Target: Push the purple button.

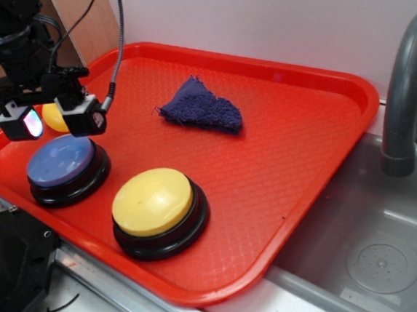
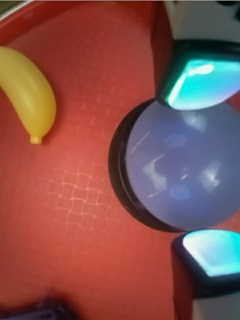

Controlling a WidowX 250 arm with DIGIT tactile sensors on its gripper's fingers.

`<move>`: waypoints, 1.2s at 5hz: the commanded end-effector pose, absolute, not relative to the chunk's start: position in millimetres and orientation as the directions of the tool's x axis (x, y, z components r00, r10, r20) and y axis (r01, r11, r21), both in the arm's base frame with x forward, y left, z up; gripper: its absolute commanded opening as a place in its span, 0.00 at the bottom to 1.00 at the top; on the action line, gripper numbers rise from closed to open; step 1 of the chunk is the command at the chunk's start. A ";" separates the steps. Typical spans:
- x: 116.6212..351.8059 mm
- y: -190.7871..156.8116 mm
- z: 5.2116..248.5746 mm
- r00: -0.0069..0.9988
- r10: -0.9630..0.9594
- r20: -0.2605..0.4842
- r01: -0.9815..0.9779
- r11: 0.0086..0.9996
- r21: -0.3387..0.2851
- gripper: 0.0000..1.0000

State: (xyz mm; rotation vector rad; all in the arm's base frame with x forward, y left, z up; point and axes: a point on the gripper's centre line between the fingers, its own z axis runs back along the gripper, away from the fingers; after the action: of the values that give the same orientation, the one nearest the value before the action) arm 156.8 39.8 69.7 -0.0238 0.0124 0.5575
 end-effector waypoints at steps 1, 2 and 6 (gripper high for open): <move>161.6 43.8 102.7 0.872 0.488 0.030 -0.488 0.873 -0.014 1.00; 161.4 44.7 108.3 0.872 0.488 0.037 -0.488 0.873 -0.002 1.00; 152.7 48.5 138.4 0.880 0.473 0.045 -0.473 0.881 -0.002 1.00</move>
State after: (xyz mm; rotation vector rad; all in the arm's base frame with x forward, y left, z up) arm 148.1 42.5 127.7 0.0028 0.0063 0.4855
